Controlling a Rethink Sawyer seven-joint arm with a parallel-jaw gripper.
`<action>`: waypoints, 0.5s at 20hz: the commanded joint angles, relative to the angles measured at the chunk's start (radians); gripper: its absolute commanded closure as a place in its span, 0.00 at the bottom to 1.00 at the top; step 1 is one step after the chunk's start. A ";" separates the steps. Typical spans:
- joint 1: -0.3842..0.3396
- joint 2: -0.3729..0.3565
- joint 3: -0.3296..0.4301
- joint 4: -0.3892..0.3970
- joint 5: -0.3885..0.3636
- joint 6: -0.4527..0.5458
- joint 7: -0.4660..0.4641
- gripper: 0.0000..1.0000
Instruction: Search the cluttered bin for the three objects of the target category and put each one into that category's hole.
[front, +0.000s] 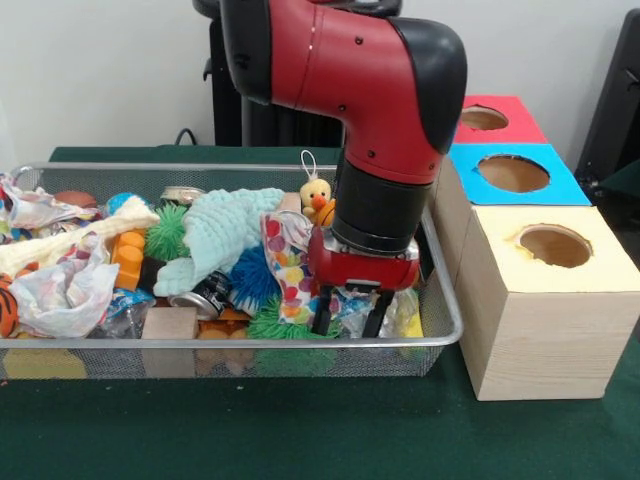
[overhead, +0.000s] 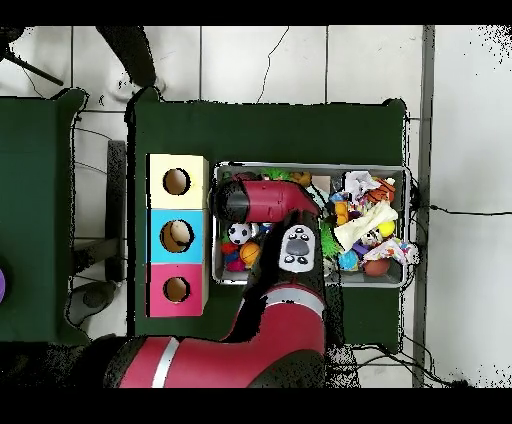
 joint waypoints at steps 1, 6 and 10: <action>0.050 0.059 -0.002 -0.006 0.017 0.091 0.183 0.00; 0.050 0.041 0.010 0.018 0.030 0.071 0.181 0.00; 0.033 0.019 0.030 0.043 0.030 0.064 0.166 0.00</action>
